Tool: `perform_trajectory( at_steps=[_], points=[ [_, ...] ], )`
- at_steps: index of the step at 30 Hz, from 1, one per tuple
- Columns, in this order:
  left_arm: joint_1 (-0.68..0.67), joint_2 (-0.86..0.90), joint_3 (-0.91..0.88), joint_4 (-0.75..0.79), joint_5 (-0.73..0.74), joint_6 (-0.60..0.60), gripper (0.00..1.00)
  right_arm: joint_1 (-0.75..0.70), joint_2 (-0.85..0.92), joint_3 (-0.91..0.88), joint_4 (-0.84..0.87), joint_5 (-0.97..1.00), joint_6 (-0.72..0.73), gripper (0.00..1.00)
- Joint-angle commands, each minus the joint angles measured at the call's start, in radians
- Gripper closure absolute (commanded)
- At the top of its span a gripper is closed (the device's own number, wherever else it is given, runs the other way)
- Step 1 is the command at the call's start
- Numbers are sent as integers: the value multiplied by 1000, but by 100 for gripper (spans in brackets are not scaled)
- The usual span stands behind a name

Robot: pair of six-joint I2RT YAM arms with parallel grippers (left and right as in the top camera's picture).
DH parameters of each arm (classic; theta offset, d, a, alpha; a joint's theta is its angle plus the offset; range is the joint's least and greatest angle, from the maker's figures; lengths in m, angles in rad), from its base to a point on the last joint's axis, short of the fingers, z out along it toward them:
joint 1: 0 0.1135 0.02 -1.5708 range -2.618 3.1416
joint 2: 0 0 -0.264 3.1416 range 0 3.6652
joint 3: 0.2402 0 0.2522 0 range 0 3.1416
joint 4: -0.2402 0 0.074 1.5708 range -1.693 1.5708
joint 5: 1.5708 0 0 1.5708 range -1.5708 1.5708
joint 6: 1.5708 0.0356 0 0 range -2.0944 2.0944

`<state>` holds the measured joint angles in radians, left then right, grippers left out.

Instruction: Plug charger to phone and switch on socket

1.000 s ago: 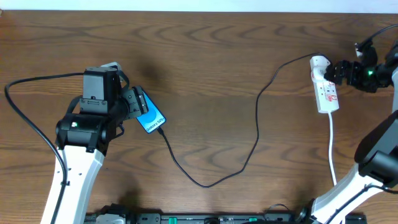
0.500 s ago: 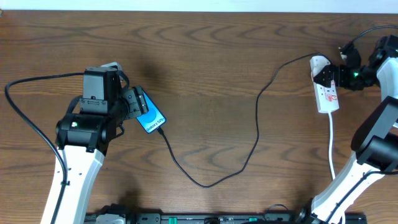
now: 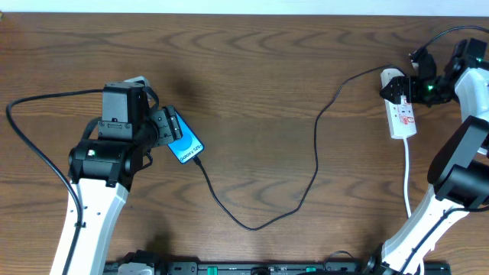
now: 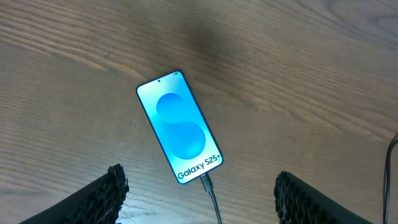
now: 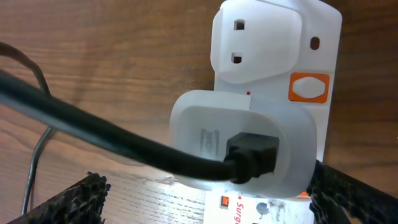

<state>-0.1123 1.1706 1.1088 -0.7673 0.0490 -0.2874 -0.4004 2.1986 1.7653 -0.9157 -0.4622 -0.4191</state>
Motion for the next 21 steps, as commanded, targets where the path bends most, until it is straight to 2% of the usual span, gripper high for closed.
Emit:
perform_trajectory(
  at_steps=[1, 9, 21],
  points=[
    [-2, 5, 8, -3, -13, 10, 22, 16, 12, 19, 7, -27, 37, 1],
    [-2, 5, 8, -3, -13, 10, 22, 16, 12, 19, -2, -27, 113, 1],
    [-2, 5, 8, -3, -13, 10, 22, 23, 13, 0, -8, -27, 127, 1]
  ],
)
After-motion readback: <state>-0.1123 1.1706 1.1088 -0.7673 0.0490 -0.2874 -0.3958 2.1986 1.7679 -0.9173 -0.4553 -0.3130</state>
